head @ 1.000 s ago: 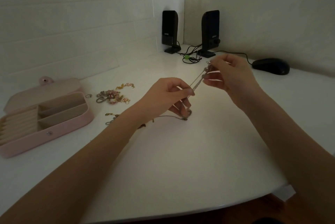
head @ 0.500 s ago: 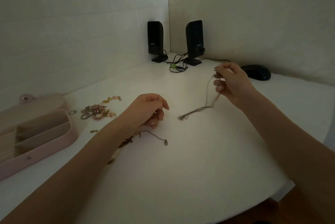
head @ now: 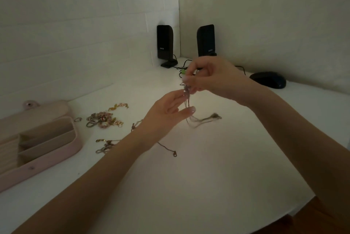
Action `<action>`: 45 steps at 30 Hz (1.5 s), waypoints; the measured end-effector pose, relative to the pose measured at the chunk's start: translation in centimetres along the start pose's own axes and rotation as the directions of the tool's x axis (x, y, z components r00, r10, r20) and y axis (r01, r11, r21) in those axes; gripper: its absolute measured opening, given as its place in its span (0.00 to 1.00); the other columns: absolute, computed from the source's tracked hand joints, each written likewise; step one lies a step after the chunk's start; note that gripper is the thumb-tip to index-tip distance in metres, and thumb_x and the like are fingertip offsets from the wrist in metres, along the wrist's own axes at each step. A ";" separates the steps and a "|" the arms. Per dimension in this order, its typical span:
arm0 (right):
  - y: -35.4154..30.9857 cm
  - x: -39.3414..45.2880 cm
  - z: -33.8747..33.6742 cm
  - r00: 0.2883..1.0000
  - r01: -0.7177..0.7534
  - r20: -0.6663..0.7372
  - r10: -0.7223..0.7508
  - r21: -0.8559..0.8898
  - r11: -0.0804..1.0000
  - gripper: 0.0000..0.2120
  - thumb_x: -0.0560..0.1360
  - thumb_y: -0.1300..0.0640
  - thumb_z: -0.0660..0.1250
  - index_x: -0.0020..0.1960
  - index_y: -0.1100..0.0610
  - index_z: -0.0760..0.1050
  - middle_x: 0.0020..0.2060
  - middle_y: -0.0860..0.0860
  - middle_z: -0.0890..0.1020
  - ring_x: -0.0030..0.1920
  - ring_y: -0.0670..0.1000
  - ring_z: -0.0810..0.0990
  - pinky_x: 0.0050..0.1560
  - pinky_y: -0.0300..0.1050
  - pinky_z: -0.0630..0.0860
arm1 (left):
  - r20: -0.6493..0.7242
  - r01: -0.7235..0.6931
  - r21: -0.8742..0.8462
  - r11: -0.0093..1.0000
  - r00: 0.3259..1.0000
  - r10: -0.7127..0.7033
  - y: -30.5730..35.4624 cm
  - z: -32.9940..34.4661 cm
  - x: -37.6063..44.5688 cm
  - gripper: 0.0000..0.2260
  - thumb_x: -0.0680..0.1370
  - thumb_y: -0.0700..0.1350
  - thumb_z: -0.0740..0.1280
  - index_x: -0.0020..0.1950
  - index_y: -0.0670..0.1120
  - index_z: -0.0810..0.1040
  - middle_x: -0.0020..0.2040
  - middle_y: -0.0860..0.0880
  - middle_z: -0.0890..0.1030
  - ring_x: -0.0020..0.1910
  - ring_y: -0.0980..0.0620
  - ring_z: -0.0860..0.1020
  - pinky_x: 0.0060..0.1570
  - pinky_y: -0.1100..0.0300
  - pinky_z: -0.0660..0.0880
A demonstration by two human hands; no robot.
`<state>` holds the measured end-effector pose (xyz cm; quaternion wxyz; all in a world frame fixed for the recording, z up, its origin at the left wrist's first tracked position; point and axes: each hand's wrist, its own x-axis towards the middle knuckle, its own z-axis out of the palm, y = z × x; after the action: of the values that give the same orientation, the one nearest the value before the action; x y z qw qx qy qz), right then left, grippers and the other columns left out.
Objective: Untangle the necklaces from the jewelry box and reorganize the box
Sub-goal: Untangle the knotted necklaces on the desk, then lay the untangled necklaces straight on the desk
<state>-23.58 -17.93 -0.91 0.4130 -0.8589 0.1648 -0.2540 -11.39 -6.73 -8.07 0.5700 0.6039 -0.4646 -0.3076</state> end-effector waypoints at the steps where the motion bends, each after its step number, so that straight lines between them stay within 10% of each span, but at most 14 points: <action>1: -0.4 0.2 0.2 0.999 0.032 -0.004 -0.032 -0.026 0.999 0.06 0.75 0.56 0.70 0.46 0.59 0.78 0.33 0.49 0.85 0.38 0.46 0.84 0.43 0.36 0.80 | 0.014 -0.013 0.022 1.000 1.000 0.012 0.1 0.1 -0.1 0.18 0.73 0.43 0.72 0.62 0.47 0.76 0.58 0.54 0.81 0.60 0.60 0.77 0.63 0.61 0.71; 6: 0.4 1.5 -0.3 0.987 -0.005 -0.162 0.014 0.052 0.999 0.06 0.73 0.61 0.72 0.46 0.64 0.80 0.37 0.59 0.84 0.37 0.54 0.85 0.39 0.43 0.82 | -0.040 0.010 0.047 0.999 0.999 -0.008 0.3 0.4 -0.7 0.10 0.81 0.39 0.59 0.47 0.40 0.80 0.34 0.48 0.82 0.33 0.51 0.82 0.46 0.58 0.78; 12: 5.5 2.4 -1.5 0.895 -0.161 -0.387 0.224 0.189 0.969 0.04 0.74 0.60 0.70 0.47 0.61 0.81 0.37 0.56 0.84 0.33 0.49 0.83 0.36 0.40 0.82 | -0.094 0.142 0.054 0.988 0.986 -0.137 0.3 0.0 -0.6 0.11 0.82 0.40 0.58 0.50 0.39 0.80 0.33 0.47 0.80 0.21 0.54 0.74 0.22 0.64 0.70; 18: 10.4 2.9 -1.2 0.793 -0.286 -0.559 0.242 0.010 0.958 0.04 0.76 0.60 0.69 0.47 0.60 0.81 0.34 0.51 0.80 0.33 0.46 0.78 0.39 0.36 0.79 | -0.185 0.240 0.313 0.919 0.964 -0.189 -0.6 -1.0 0.0 0.07 0.78 0.39 0.64 0.43 0.42 0.81 0.32 0.51 0.82 0.19 0.58 0.71 0.21 0.69 0.66; 27: 14.8 4.9 -1.1 0.858 -0.404 -0.500 0.117 -0.515 0.756 0.10 0.78 0.55 0.65 0.52 0.60 0.80 0.47 0.56 0.82 0.50 0.55 0.78 0.55 0.51 0.75 | -0.283 0.179 0.446 0.877 0.958 -0.052 -1.7 -0.6 0.6 0.09 0.77 0.48 0.68 0.41 0.44 0.77 0.29 0.50 0.80 0.20 0.60 0.71 0.23 0.68 0.68; 36: 15.4 5.8 -0.9 0.859 -0.458 -0.500 0.111 -0.652 0.605 0.15 0.82 0.55 0.57 0.54 0.63 0.79 0.50 0.60 0.77 0.53 0.58 0.74 0.51 0.50 0.70 | -0.174 0.114 0.954 0.277 0.964 0.201 -1.6 -0.6 -0.2 0.09 0.80 0.53 0.59 0.55 0.51 0.75 0.43 0.53 0.77 0.45 0.51 0.75 0.41 0.58 0.72; 41: 13.9 4.6 -0.7 0.900 -0.414 -0.409 0.151 -0.690 0.594 0.23 0.83 0.49 0.49 0.52 0.62 0.78 0.40 0.56 0.79 0.44 0.57 0.78 0.58 0.52 0.70 | 0.104 -0.180 0.925 0.333 0.967 0.233 -2.0 -0.4 -0.6 0.25 0.79 0.56 0.48 0.59 0.42 0.78 0.55 0.45 0.80 0.56 0.44 0.77 0.59 0.52 0.70; 45: 14.4 4.2 -0.1 0.902 -0.408 -0.221 0.371 -0.719 0.562 0.28 0.82 0.43 0.41 0.77 0.56 0.56 0.75 0.52 0.62 0.75 0.53 0.59 0.73 0.62 0.46 | 0.166 -0.146 0.961 0.233 0.984 -0.067 -2.4 0.4 -1.3 0.29 0.80 0.61 0.44 0.78 0.48 0.53 0.78 0.50 0.53 0.77 0.54 0.47 0.75 0.54 0.39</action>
<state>-21.31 -28.79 -11.02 0.0629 -0.8874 0.4488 -0.0844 -11.74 -5.94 -10.68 0.0391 0.7856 -0.6174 0.0099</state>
